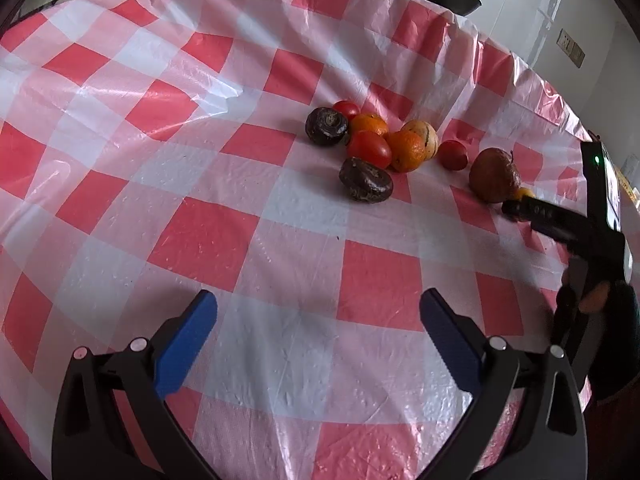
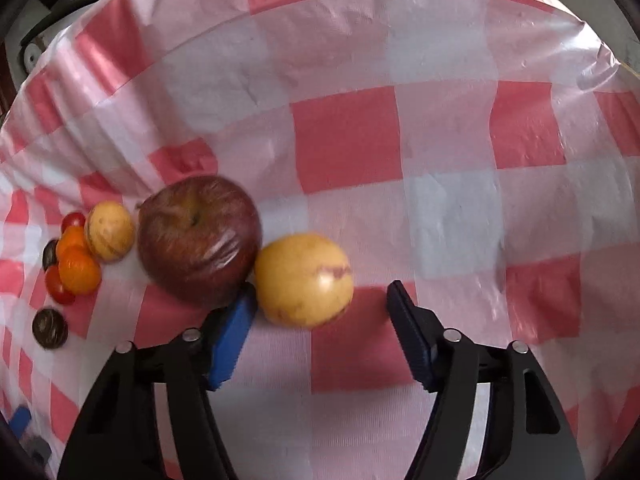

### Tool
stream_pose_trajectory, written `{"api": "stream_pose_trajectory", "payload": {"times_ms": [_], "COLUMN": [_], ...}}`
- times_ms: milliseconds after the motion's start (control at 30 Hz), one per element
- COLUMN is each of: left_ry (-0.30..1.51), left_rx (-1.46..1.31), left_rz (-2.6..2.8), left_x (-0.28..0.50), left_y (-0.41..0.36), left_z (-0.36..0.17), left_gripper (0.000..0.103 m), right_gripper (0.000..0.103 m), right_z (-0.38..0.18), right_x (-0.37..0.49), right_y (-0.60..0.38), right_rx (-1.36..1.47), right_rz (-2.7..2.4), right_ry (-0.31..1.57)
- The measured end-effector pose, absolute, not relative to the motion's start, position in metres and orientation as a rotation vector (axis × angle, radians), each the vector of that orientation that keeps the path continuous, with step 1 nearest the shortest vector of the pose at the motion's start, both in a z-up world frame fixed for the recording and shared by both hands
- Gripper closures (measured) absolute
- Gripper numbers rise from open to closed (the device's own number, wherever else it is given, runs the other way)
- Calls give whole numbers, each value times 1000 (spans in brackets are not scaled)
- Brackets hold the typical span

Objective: Organize fruits
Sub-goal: 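Grasp the yellow pear with the right tool while the left tool grasps a mangosteen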

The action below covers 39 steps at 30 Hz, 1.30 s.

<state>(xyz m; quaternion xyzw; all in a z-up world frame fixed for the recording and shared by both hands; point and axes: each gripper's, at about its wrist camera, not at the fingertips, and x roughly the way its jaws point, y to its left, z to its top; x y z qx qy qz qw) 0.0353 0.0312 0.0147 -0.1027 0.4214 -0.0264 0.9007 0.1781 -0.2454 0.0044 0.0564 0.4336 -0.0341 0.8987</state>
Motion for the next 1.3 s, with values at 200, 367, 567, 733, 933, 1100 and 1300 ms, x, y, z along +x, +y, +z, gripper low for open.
{"api": "stream_pose_trajectory", "payload": {"times_ms": [200, 367, 567, 733, 933, 1100, 1300], "left_ry": [879, 886, 912, 941, 912, 934, 846], "left_rx": [-197, -181, -137, -106, -47, 12, 54], "left_rz": [-46, -41, -38, 16, 41, 45, 43], "left_x": [35, 35, 37, 47, 95, 132, 113], "left_y": [30, 28, 25, 16, -8, -23, -24], "left_z": [15, 16, 16, 16, 24, 18, 25], "left_gripper": [2, 2, 1, 2, 14, 43, 60], "right_gripper": [59, 59, 59, 59, 59, 59, 59], "right_z": [5, 3, 1, -1, -3, -3, -4], "right_x": [160, 110, 80, 84, 90, 90, 90], "right_y": [-253, -262, -265, -276, -275, -274, -273], "right_rx": [177, 289, 345, 446, 453, 453, 452], "right_rz": [-61, -31, -10, 27, 48, 52, 57], "right_ry": [886, 856, 789, 784, 793, 798, 804]}}
